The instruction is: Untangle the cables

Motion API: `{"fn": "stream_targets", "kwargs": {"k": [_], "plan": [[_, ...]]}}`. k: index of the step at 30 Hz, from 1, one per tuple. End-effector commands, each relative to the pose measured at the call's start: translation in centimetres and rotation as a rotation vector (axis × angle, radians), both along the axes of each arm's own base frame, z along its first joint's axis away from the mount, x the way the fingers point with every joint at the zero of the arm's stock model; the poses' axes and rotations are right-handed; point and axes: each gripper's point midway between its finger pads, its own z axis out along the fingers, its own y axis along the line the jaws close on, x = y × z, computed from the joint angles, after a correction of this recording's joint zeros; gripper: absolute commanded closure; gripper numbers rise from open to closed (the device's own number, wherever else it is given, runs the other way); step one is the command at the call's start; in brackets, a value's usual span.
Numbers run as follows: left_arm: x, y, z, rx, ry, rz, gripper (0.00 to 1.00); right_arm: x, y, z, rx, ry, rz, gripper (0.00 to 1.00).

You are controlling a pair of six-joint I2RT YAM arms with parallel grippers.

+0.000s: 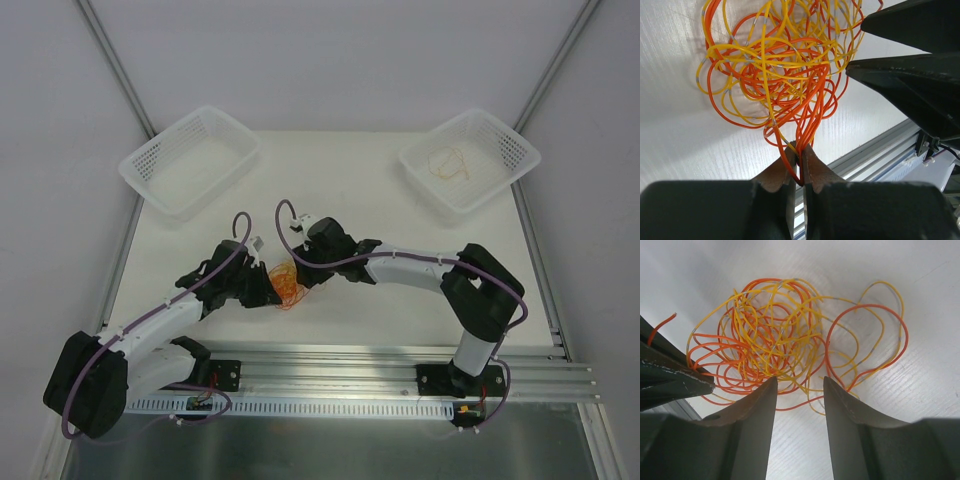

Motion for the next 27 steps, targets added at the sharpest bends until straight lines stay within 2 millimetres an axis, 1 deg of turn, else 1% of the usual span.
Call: {"fn": "stream_targets", "kwargs": {"k": [1,6,9,10,14,17,23,24,25,27], "plan": [[-0.7,-0.3,0.1,-0.019,0.014,-0.012,1.00,0.5,1.6,2.4,0.075,-0.029,0.053,0.55],[-0.5,-0.2,0.0,-0.012,0.019,-0.007,1.00,0.3,1.8,3.5,0.090,-0.049,0.082,0.59],[-0.4,-0.3,0.1,-0.011,0.020,-0.005,1.00,0.5,1.8,3.6,0.088,-0.058,0.078,0.61],[-0.4,-0.3,0.1,-0.010,0.021,-0.005,1.00,0.6,1.7,3.1,0.076,-0.053,0.075,0.61],[-0.4,-0.3,0.2,-0.012,0.019,-0.006,1.00,0.5,1.9,2.0,0.061,-0.035,0.087,0.63],[-0.4,-0.3,0.1,-0.010,0.019,-0.002,1.00,0.5,2.0,1.5,0.058,-0.025,0.092,0.65],[-0.1,-0.1,0.1,0.000,0.017,0.017,1.00,0.1,2.0,1.1,0.057,-0.011,0.104,0.69],[0.0,0.0,0.0,0.004,0.016,0.022,1.00,0.2,1.9,1.1,0.056,-0.014,0.101,0.73],[0.0,0.1,0.0,0.008,0.016,0.027,1.00,0.2,1.7,1.1,0.054,-0.013,0.099,0.75],[0.2,0.1,0.0,0.011,0.013,0.038,1.00,0.1,1.6,0.9,0.052,-0.009,0.101,0.76]]}}
